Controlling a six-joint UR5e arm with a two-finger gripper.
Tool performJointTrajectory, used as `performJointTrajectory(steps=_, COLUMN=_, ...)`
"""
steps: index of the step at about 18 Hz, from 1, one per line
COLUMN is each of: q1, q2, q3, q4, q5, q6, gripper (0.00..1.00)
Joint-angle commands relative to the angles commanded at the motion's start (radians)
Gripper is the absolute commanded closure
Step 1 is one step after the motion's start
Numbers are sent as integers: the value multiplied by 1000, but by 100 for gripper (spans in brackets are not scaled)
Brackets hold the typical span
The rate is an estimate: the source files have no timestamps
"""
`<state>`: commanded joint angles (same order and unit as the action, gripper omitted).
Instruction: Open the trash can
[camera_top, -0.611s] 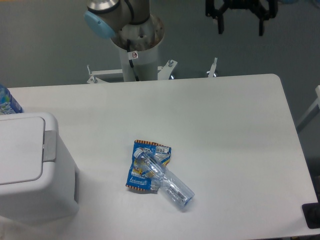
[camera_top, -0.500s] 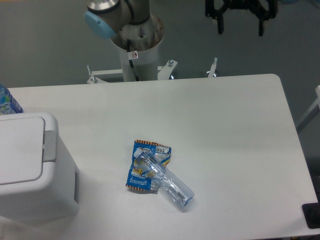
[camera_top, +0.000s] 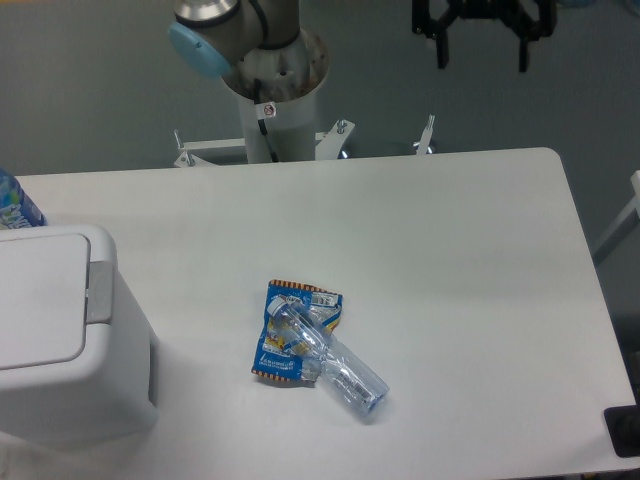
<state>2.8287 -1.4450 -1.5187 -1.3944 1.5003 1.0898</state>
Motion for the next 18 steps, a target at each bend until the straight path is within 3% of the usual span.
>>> performJointTrajectory(steps=3, q1=-41, q2=-8, q3=6, q4=5, q5=3, q6=-183, gripper=0)
performJointTrajectory(steps=6, q1=-109, q2=-20, q3=8, q4=9, q5=3, q6=-272, gripper=0)
performJointTrajectory(steps=11, q1=-256, q2=-55, q3=-2, q4=127, q5=-32, q6=-477, gripper=0)
performJointTrajectory(steps=15, q1=-351, q2=-90, q3=5, q4=143, q5=-75, q6=-614, gripper=0)
performJointTrajectory(steps=18, q1=-406, q2=-136, q3=6, q4=230, q5=-121, q6=-753, gripper=0)
